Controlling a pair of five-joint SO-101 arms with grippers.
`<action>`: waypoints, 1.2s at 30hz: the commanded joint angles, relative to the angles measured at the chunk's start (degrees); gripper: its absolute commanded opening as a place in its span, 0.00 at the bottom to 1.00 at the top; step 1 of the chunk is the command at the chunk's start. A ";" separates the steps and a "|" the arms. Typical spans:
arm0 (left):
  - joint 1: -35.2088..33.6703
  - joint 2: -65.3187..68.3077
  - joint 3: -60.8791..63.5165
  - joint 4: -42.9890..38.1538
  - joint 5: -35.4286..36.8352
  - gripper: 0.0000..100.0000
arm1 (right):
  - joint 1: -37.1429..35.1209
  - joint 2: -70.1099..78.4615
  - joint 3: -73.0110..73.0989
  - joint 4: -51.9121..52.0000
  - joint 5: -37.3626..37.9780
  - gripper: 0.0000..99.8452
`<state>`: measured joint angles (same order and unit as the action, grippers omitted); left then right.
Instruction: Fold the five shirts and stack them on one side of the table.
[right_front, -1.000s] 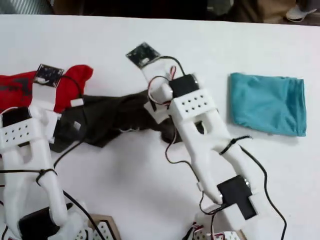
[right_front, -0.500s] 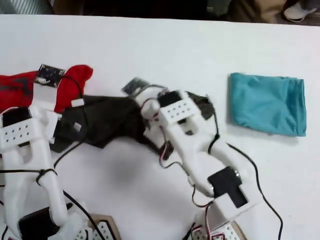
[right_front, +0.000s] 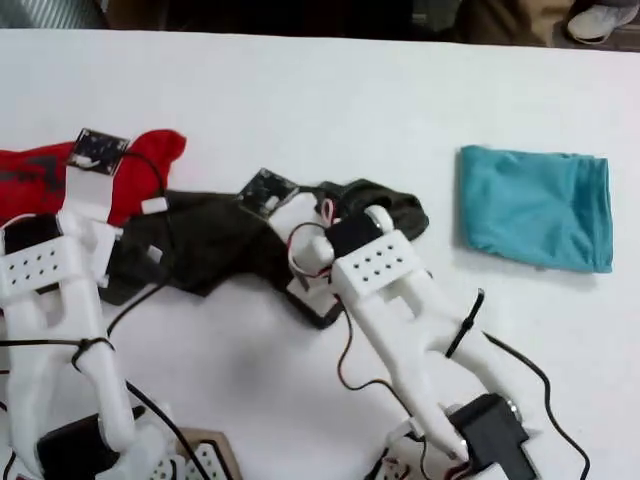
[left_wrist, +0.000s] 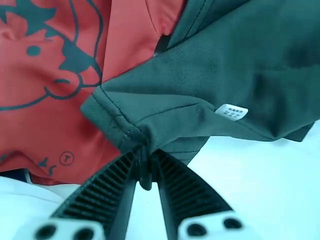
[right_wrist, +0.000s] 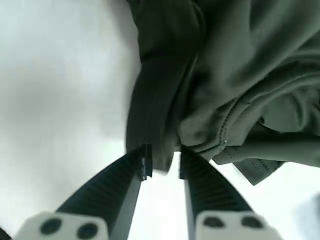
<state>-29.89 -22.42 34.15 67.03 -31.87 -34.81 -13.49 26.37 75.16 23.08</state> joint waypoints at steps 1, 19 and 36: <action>-0.35 -0.97 -0.40 0.18 -0.35 0.03 | 1.45 -2.42 -0.26 0.31 0.35 0.17; -0.26 -1.32 -0.22 0.00 -0.35 0.03 | 1.45 -2.51 18.81 -14.29 -8.88 0.18; -0.26 -1.32 -0.22 -0.09 -0.35 0.03 | 3.12 10.24 10.99 -15.43 -14.68 0.17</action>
<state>-29.80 -22.42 34.15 67.03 -32.04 -31.82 -4.97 41.85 57.23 8.84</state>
